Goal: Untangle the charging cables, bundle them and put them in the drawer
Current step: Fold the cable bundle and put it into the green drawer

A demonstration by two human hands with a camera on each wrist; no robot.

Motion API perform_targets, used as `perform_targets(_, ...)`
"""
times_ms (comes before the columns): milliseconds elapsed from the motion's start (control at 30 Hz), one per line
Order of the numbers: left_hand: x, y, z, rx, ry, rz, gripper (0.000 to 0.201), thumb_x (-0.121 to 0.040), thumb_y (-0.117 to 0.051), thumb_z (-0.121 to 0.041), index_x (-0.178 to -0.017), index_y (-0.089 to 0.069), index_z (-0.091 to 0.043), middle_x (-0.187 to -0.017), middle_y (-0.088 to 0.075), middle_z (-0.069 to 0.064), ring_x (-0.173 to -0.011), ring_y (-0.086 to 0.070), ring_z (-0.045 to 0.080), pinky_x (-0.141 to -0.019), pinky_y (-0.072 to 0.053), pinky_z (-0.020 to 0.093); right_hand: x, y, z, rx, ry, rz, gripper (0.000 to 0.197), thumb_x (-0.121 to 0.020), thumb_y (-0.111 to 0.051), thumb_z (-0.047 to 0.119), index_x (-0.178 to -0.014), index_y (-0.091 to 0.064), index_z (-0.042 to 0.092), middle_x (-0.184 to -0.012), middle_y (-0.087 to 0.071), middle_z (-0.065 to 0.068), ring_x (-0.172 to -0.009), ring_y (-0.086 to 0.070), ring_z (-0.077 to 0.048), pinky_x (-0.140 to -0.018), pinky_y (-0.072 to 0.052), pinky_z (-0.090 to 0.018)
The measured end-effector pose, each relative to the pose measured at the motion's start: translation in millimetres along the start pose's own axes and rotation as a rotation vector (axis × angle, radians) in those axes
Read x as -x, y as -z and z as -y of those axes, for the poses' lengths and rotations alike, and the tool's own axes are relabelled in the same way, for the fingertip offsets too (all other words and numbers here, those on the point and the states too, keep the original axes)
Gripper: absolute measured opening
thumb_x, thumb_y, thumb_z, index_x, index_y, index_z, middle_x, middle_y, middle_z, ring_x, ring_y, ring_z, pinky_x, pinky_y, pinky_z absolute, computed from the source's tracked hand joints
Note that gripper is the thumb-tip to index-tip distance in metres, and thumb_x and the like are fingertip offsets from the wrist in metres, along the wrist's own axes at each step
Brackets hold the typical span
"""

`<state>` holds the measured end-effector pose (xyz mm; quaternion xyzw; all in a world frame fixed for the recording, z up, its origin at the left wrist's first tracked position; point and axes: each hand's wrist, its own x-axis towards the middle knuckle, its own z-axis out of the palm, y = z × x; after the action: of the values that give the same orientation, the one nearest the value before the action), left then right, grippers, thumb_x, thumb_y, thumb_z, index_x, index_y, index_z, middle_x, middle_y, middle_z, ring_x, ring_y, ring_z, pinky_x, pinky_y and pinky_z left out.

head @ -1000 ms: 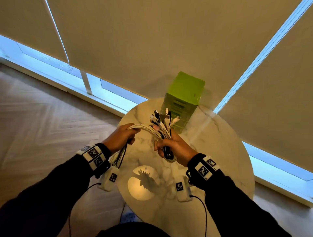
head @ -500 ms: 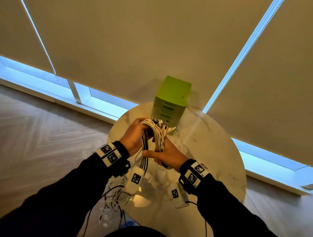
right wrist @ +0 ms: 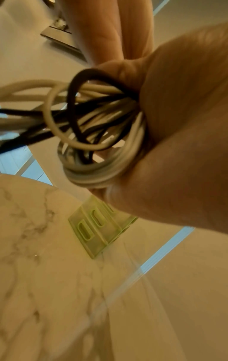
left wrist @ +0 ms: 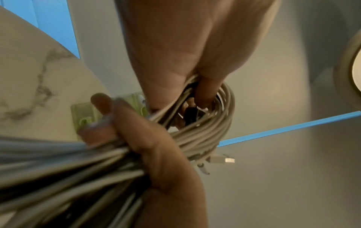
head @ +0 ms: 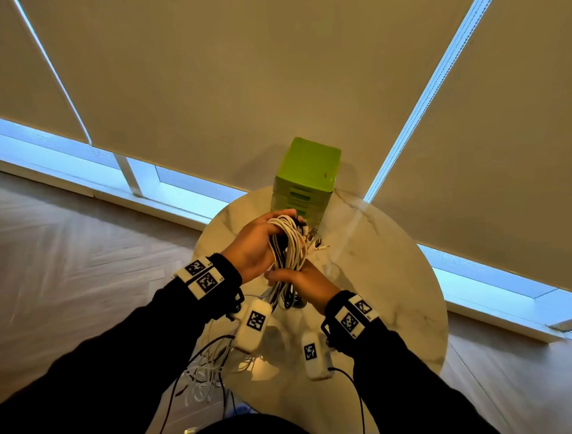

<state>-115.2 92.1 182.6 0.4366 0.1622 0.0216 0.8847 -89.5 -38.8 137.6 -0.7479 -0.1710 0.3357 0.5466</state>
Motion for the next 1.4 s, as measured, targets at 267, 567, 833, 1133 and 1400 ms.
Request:
perform_targets(267,-1,33,9,-0.442,-0.041,0.209,0.080,-0.077,-0.072,-0.012,-0.148,-0.037,-0.018,-0.139,-0.053,-0.005,-0.131,-0.049,0.011,-0.101,-0.046,0.027,2,17,15,-0.604,0.008,-0.042,0.024,-0.092,-0.058,0.010,-0.072,-0.064,-0.001,-0.069,-0.065,-0.017,-0.069,-0.069,-0.033,-0.076,-0.055,-0.044)
perform_targets(567,12,27,52,-0.922,0.089,0.519,0.015,-0.106,-0.049,-0.029,-0.109,-0.057,-0.018,-0.088,-0.075,0.011,-0.083,-0.074,0.022,-0.082,-0.058,0.031,4,28,36,-0.674,0.112,0.015,0.025,-0.098,-0.055,0.018,-0.092,-0.065,-0.004,-0.095,-0.068,-0.022,-0.106,-0.069,-0.032,-0.097,-0.054,-0.044)
perform_targets(833,16,31,58,-0.908,0.139,0.538,0.024,-0.098,-0.063,-0.031,-0.084,-0.058,-0.012,-0.062,-0.064,0.000,-0.070,-0.069,0.029,-0.076,-0.057,0.043,1,47,45,-0.755,0.067,0.069,0.024,-0.096,-0.061,0.025,-0.078,-0.053,0.011,-0.068,-0.052,-0.008,-0.044,-0.048,-0.015,-0.050,-0.043,-0.028)
perform_targets(1133,15,76,47,-1.213,0.117,0.420,0.024,-0.089,-0.073,-0.042,-0.088,-0.058,-0.023,-0.072,-0.057,0.001,-0.059,-0.058,0.010,-0.056,-0.050,0.027,-3,66,48,-0.193,-0.010,-0.103,0.038,-0.098,-0.064,0.028,-0.070,-0.046,0.010,-0.055,-0.039,-0.008,-0.040,-0.037,-0.019,-0.048,-0.038,-0.029)
perform_targets(1400,16,68,6,-1.502,-0.144,0.351,0.015,-0.080,-0.076,-0.036,-0.076,-0.065,-0.027,-0.071,-0.065,-0.009,-0.069,-0.059,0.005,-0.069,-0.047,0.033,1,53,40,0.244,-0.057,0.037,0.056,-0.082,-0.071,0.063,-0.066,-0.057,0.011,-0.053,-0.054,-0.013,-0.050,-0.048,-0.025,-0.056,-0.041,-0.036)
